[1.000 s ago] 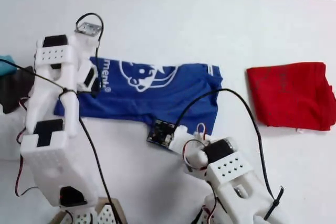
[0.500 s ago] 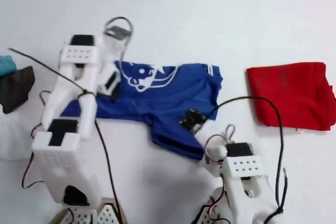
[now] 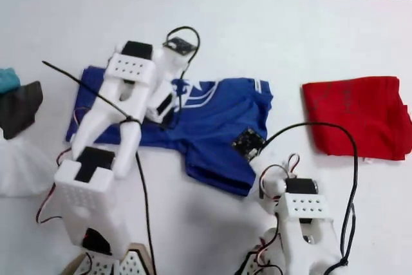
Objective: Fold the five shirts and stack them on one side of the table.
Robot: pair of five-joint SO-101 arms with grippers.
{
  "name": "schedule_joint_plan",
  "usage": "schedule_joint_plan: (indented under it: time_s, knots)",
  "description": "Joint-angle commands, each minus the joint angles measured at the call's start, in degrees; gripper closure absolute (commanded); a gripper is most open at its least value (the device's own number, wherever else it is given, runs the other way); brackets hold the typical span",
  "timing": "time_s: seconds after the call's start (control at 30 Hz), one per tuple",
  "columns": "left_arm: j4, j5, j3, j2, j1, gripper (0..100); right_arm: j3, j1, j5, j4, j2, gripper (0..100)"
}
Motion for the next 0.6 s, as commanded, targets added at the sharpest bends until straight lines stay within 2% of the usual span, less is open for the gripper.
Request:
schedule_joint_plan:
  time_s: [0.0, 0.17, 0.43, 0.57]
  knots:
    - [0.88, 2.11, -2.95, -3.96, 1.49, 83, 0.09, 0.13, 0.18, -0.75, -1.27, 80.0]
    - [0.97, 2.46, -2.86, -4.22, 1.49, 83, 0.0, 0.04, 0.26, -1.98, -1.36, 79.9]
    - [2.2, 2.11, -3.3, -4.22, -2.55, 83, 0.0, 0.04, 0.26, -1.89, -1.36, 79.8]
    - [2.2, 2.11, -2.77, -3.96, -2.55, 83, -1.58, 0.04, 0.26, 1.54, -1.36, 79.6]
